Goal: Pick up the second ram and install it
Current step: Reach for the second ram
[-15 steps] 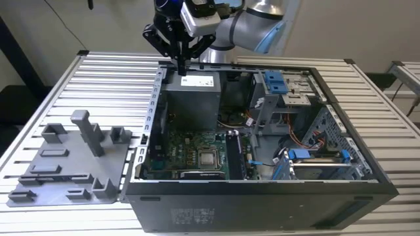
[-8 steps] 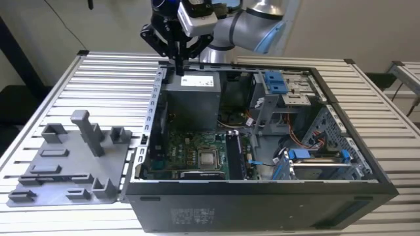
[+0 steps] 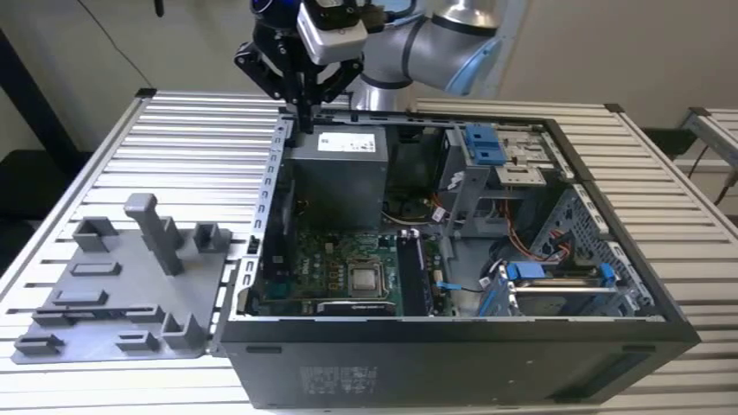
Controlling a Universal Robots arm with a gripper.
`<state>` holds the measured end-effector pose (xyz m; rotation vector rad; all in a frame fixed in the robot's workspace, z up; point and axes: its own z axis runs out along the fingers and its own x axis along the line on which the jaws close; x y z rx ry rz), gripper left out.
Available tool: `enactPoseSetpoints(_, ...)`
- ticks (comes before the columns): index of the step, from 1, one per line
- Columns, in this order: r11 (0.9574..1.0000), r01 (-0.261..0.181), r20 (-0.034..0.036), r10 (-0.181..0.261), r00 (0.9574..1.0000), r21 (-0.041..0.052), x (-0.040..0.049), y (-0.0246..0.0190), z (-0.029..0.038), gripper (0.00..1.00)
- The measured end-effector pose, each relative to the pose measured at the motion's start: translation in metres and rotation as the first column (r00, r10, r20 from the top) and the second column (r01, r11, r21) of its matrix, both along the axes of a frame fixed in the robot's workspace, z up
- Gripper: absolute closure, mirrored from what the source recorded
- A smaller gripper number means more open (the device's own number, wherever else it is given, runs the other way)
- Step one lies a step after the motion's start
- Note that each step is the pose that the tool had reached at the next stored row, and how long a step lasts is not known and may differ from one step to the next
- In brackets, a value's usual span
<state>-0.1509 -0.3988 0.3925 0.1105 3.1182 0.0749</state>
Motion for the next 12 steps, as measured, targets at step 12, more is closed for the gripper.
enactPoseSetpoints(12,1.0000,0.000,0.0000,0.000,1.0000,0.0000,-0.0214,0.0000,0.0000,0.89)
